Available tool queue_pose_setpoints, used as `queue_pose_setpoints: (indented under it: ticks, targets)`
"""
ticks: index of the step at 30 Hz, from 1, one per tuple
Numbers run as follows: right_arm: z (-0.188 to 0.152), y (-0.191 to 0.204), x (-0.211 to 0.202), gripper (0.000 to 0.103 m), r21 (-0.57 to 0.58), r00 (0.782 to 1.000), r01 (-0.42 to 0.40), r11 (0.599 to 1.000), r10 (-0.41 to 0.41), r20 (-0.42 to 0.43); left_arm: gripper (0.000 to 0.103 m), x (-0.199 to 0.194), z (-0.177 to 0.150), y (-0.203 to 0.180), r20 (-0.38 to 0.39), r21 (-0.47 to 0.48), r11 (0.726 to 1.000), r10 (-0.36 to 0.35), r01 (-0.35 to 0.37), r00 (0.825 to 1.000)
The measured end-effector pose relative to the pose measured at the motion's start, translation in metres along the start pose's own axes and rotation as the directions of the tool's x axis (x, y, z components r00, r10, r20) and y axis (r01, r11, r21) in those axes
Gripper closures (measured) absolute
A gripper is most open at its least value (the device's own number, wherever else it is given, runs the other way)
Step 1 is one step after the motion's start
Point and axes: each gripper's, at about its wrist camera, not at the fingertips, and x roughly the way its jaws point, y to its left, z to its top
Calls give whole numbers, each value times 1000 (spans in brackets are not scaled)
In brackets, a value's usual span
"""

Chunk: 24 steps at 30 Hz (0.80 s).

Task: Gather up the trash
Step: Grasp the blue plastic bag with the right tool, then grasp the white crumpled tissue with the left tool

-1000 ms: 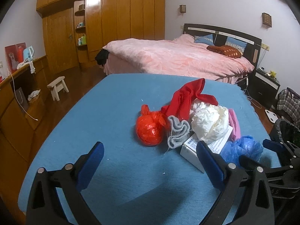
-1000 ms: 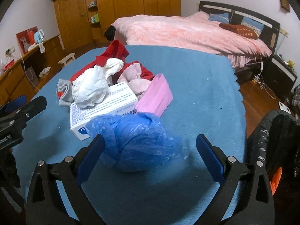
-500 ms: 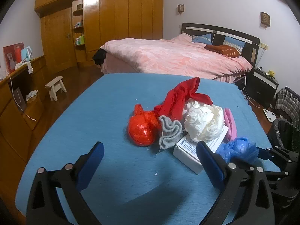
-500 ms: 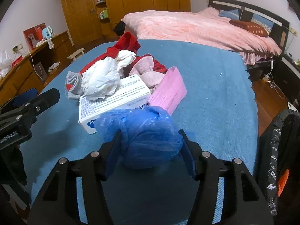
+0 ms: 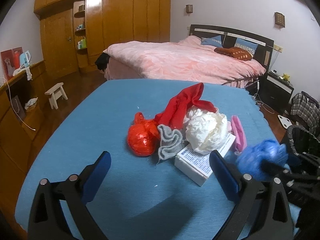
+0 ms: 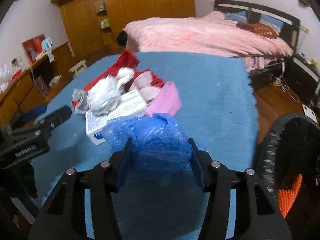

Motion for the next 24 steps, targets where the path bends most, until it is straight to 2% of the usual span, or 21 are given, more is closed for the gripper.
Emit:
queue_pose_setpoints:
  ticks: [5,12,18,24]
  targets:
    - [10,-15,-14,51,26,999,35,999,-36,34,8,1,6,-12,12,6,1000,-29,29,999]
    - [17,-30,-13,51,60,995,80,995,-83,50,22,10,16,-36,17,29,997,-78,78,997]
    - [18,-35,-13,50,76,995,82,994,-87,58,30,24,21,-51,14,41,996,-77,77,997]
    - [18,-39,-12,50,92,995,78,993,-83,50,32,42,23,-57,-4,49,997,-57,58,998]
